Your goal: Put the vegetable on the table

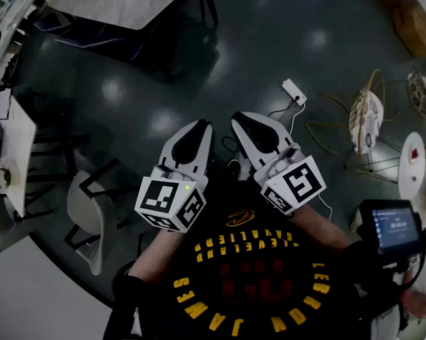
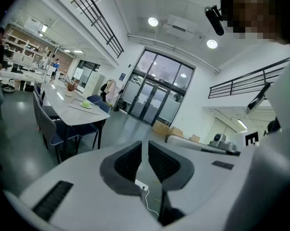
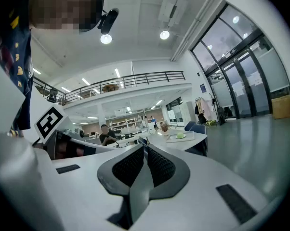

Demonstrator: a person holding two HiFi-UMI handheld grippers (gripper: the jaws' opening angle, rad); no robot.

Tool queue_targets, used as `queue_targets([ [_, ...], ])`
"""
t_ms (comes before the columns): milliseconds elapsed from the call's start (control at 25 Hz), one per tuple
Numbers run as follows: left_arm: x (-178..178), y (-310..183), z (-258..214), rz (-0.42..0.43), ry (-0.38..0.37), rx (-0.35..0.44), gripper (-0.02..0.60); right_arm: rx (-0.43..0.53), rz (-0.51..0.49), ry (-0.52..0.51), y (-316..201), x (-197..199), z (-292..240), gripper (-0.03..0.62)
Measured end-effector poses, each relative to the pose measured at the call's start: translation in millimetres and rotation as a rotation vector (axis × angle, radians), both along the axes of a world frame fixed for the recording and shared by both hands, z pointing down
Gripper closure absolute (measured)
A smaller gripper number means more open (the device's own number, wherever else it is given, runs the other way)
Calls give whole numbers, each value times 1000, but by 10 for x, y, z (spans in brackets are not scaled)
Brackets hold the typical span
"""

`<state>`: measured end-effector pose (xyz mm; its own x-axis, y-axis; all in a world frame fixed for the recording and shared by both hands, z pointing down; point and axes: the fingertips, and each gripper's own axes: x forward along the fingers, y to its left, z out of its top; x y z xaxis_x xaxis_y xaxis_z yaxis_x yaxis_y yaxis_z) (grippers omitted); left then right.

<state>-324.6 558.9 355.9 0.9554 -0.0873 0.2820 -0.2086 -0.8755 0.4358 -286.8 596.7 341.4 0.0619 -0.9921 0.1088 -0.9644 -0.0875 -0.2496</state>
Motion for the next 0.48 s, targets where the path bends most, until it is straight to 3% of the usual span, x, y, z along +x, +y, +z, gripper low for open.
queue_targets([
  [280, 183, -562, 7, 18, 5, -11, 535, 24, 30, -47, -547, 203, -3, 561],
  [480, 398, -1140, -114, 44, 44, 3, 535, 11, 56, -13, -1119, 416, -78, 562],
])
